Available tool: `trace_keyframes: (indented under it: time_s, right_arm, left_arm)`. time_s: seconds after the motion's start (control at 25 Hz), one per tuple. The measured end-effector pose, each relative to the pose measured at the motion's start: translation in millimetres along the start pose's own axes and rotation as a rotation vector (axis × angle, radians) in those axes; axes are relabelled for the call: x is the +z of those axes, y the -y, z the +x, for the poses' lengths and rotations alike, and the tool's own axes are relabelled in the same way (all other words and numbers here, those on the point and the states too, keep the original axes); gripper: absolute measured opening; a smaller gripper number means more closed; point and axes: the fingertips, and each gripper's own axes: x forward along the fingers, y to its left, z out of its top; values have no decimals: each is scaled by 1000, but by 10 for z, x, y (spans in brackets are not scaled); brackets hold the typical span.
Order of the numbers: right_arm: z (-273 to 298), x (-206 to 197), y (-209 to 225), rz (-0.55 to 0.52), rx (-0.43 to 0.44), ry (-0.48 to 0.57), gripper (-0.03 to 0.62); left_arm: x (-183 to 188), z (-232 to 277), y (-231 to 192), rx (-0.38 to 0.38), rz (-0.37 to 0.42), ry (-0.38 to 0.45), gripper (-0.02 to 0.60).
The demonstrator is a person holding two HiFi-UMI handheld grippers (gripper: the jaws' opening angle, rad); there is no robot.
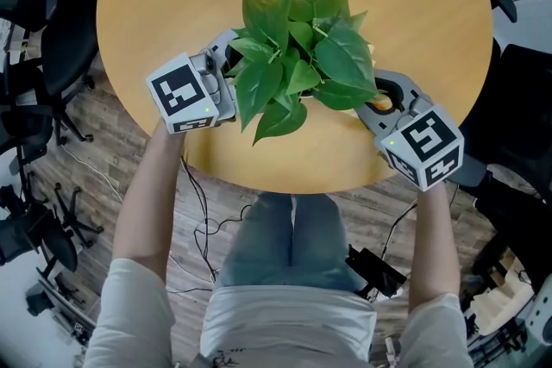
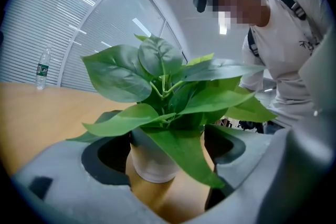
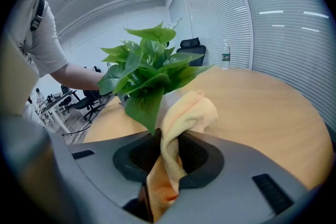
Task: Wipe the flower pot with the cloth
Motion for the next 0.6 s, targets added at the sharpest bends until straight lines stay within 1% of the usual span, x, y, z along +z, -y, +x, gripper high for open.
trace_keyframes:
  time_s: [0.16, 0.36, 0.6]
  right_arm:
    - [-6, 114, 175, -38, -51, 4, 84]
    - [99, 214, 84, -121, -32, -6, 84]
    - [125, 222, 31, -136, -28, -9, 84]
  left_arm:
    - [4, 4, 3, 24, -5, 8, 451]
    - [0, 11, -6, 39, -6, 4, 451]
    - [-5, 22, -12, 63, -5, -4, 453]
